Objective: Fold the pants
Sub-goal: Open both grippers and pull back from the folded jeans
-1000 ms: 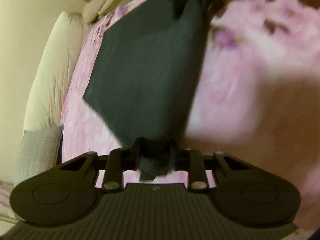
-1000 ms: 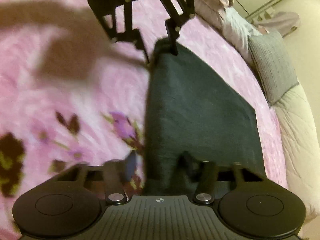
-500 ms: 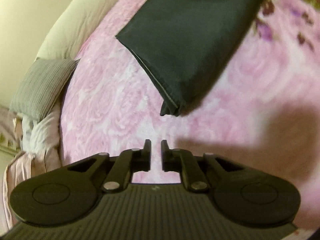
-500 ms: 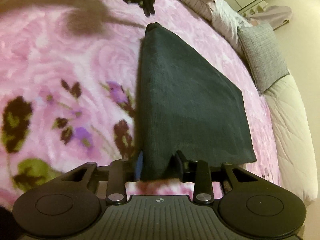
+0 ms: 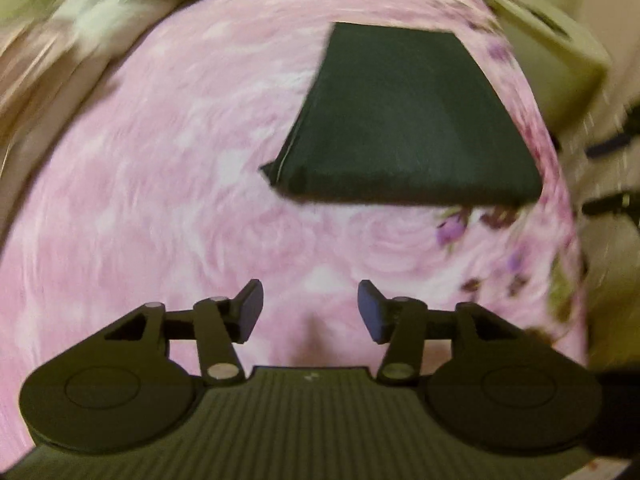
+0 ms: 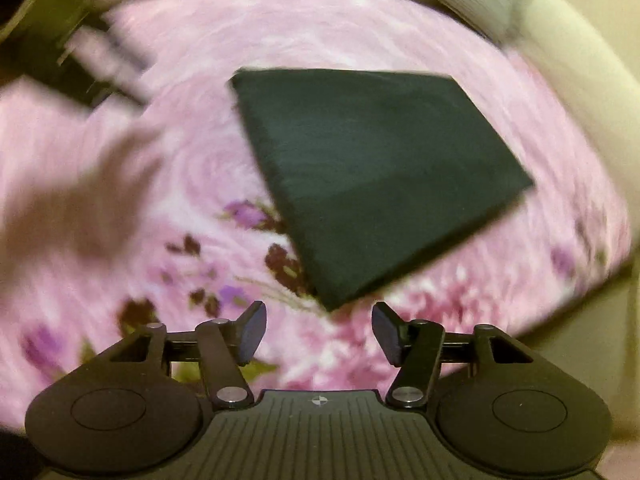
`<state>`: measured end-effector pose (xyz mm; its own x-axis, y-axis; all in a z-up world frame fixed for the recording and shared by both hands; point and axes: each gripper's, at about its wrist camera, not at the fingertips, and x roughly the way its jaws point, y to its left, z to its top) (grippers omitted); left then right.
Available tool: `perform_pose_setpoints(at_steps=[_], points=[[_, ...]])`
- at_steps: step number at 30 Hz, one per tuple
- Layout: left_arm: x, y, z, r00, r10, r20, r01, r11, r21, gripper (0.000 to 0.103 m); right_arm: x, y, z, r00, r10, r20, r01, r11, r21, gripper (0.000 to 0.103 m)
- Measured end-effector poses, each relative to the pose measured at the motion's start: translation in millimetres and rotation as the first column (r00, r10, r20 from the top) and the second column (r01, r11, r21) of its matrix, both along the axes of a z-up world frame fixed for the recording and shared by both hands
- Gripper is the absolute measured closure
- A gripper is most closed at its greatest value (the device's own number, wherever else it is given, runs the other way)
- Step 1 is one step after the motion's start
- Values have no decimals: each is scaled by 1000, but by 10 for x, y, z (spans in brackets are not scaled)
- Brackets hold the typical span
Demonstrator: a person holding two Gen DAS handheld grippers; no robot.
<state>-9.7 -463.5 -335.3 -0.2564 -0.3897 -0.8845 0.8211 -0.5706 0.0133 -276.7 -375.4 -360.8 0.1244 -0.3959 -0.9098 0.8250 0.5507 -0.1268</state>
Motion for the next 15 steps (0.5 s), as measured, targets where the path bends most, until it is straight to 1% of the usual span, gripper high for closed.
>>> perform_pose_setpoints(at_steps=[1, 3, 5, 6, 9, 11, 15], points=[[34, 42, 52, 999, 50, -16, -50, 998, 29, 56, -13, -8, 73, 1000, -24, 10, 24, 1000, 6, 46], [112, 112, 145, 986, 160, -41, -156, 984, 91, 56, -31, 3, 233, 998, -58, 30, 58, 998, 12, 46], [198, 183, 249, 965, 253, -67, -242, 961, 135, 56, -17, -9, 367, 996, -70, 51, 69, 998, 13, 46], [225, 218, 289, 957, 282, -70, -269, 952, 149, 55, -2, 6, 430, 996, -71, 57, 70, 997, 11, 46], [298, 283, 400, 937, 340, -82, -322, 930, 178, 54, 54, 60, 583, 995, -66, 73, 66, 998, 10, 46], [343, 308, 484, 921, 377, -93, -357, 916, 181, 53, 84, 89, 667, 994, -65, 87, 64, 998, 9, 46], [329, 334, 596, 918, 384, -98, -365, 916, 167, 52, 137, 115, 784, 995, -40, 96, 41, 999, -3, 46]])
